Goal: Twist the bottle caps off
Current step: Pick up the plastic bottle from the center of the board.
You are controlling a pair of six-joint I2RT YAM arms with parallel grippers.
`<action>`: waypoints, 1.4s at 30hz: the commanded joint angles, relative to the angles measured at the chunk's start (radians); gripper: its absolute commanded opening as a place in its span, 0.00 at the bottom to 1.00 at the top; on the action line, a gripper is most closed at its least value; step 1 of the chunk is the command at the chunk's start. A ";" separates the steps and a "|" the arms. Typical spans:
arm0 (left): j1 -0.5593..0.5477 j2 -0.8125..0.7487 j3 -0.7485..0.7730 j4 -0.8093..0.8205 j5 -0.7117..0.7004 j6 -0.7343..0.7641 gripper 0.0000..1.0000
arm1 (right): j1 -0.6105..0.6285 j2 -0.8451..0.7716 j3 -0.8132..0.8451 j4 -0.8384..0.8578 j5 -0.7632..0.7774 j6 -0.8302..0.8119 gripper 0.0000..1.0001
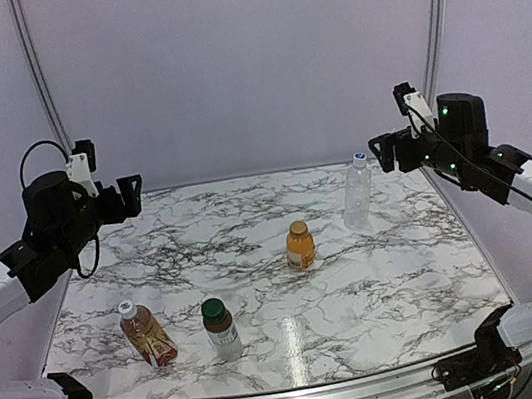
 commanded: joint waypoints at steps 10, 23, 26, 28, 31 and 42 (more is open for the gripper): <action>-0.006 0.002 -0.001 0.053 0.025 0.008 0.99 | 0.011 0.013 0.023 0.006 -0.036 -0.021 0.99; -0.031 0.029 0.129 -0.175 0.111 0.070 0.99 | 0.011 0.045 0.104 -0.088 -0.043 -0.026 0.99; -0.088 0.064 0.201 -0.281 0.108 0.117 0.99 | 0.011 0.050 0.134 -0.122 -0.049 -0.033 0.99; -0.137 0.079 0.237 -0.349 0.111 0.176 0.99 | 0.011 0.058 0.151 -0.145 -0.054 -0.035 0.99; -0.220 0.092 0.267 -0.454 0.116 0.219 0.99 | 0.011 0.069 0.159 -0.163 -0.066 -0.030 0.98; -0.439 0.108 0.289 -0.663 0.213 0.154 0.99 | 0.011 0.101 0.136 -0.163 -0.167 0.000 0.98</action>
